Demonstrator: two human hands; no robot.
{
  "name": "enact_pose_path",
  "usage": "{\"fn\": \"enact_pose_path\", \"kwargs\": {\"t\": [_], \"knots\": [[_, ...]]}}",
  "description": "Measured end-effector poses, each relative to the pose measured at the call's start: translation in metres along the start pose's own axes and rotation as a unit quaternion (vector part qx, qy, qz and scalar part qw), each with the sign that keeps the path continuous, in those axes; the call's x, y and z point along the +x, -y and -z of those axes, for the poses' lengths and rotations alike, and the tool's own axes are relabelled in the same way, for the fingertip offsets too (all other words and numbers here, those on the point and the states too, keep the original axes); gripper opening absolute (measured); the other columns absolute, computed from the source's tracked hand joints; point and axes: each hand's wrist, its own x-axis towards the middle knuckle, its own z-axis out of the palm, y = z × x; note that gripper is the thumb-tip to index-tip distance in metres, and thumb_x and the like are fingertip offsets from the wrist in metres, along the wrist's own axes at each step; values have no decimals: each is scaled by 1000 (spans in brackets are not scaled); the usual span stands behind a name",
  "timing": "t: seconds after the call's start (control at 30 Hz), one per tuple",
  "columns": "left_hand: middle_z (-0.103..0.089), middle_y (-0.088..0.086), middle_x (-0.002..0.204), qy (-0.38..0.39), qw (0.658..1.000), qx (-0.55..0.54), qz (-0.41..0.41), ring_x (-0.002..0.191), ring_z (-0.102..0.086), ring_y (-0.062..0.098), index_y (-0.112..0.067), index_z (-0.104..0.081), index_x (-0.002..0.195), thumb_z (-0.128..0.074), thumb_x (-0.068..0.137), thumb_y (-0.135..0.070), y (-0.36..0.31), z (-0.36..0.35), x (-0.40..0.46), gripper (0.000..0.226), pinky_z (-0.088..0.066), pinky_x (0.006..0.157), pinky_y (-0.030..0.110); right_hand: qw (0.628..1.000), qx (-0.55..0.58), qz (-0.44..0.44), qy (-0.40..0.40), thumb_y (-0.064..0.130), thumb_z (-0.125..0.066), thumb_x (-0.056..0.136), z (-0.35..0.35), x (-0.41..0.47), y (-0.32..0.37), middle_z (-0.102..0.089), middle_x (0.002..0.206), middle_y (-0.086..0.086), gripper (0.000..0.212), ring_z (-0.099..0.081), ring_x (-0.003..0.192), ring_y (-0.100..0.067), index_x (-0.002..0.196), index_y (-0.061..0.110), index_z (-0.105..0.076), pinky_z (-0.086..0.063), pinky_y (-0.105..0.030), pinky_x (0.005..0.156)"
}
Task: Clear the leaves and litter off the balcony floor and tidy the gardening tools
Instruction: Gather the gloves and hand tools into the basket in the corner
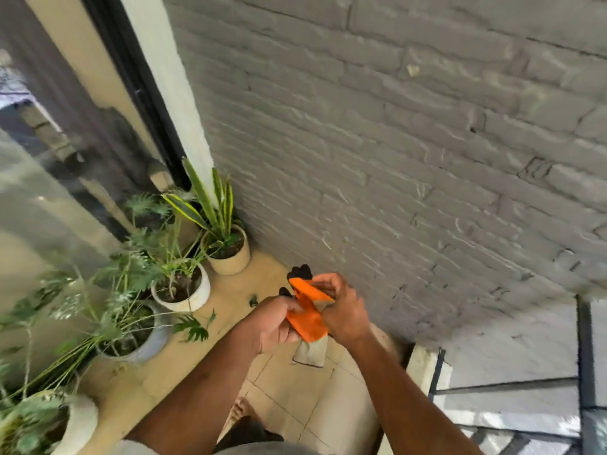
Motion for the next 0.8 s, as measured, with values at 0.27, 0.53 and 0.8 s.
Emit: {"fn": "enact_pose_path", "kwargs": {"t": [0.27,0.53,0.8], "knots": [[-72,18,95,-7,986,-151,-70,75,-72,33,-8,-74,107,-51,100,-27,-61,96,-22,31,-60,72,40,969,13,114,219,10,-70,83,-94,42,60,-43,157,22,89,-42,145,2,156,42,-32,-42,-28,116],[-73,26,125,-38,959,-237,-150,101,-72,36,0,-64,134,-50,102,-13,-110,187,-45,37,-62,83,44,958,202,95,182,56,-81,78,-133,106,124,-77,118,-15,83,-71,112,-25,147,20,-51,-53,-47,106],[-67,27,138,-96,908,-345,-218,136,-59,43,3,-54,145,-45,105,-12,-127,235,-70,44,-38,122,60,922,191,-163,293,37,-80,91,-171,161,180,-80,103,-3,31,-75,98,-22,114,18,-69,-58,-38,75]]}}
